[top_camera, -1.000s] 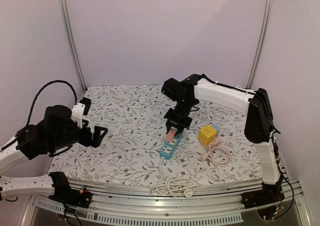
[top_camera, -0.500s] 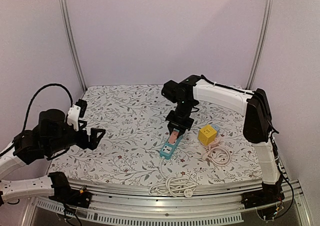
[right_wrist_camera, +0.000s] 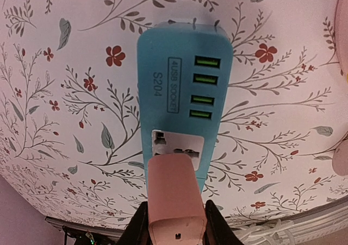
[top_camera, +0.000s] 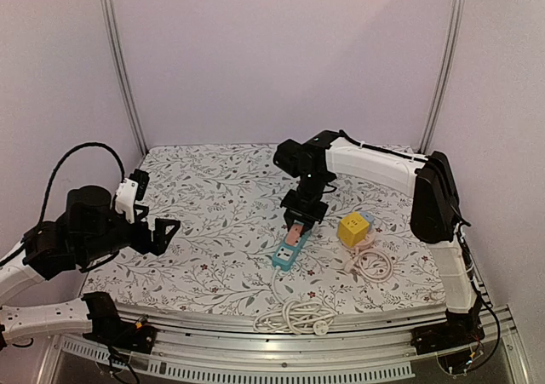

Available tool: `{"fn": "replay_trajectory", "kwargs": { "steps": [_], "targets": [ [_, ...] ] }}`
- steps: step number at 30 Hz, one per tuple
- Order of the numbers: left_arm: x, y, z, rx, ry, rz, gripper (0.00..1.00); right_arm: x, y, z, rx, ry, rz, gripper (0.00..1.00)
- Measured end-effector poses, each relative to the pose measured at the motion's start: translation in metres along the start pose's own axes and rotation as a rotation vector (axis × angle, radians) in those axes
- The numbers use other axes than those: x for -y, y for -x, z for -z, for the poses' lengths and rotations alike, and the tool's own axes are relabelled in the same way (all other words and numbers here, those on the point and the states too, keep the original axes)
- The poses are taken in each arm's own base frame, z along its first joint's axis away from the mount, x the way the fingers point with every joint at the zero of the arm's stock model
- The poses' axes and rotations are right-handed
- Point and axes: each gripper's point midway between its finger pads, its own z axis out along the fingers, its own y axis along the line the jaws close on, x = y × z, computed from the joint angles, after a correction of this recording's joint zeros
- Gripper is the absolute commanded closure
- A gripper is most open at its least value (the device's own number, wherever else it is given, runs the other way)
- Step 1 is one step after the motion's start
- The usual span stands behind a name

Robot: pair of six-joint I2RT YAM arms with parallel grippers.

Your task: Insert the plug

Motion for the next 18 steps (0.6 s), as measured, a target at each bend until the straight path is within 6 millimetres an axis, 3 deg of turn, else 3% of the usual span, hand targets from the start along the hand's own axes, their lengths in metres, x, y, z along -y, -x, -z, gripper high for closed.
{"fn": "replay_trajectory", "kwargs": {
  "steps": [18],
  "targets": [
    [0.0004,0.0003,0.0005,0.002,-0.003,0.001,0.01,-0.0024,0.0068,-0.0005,0.033,0.003,-0.003,1.00]
  ]
}}
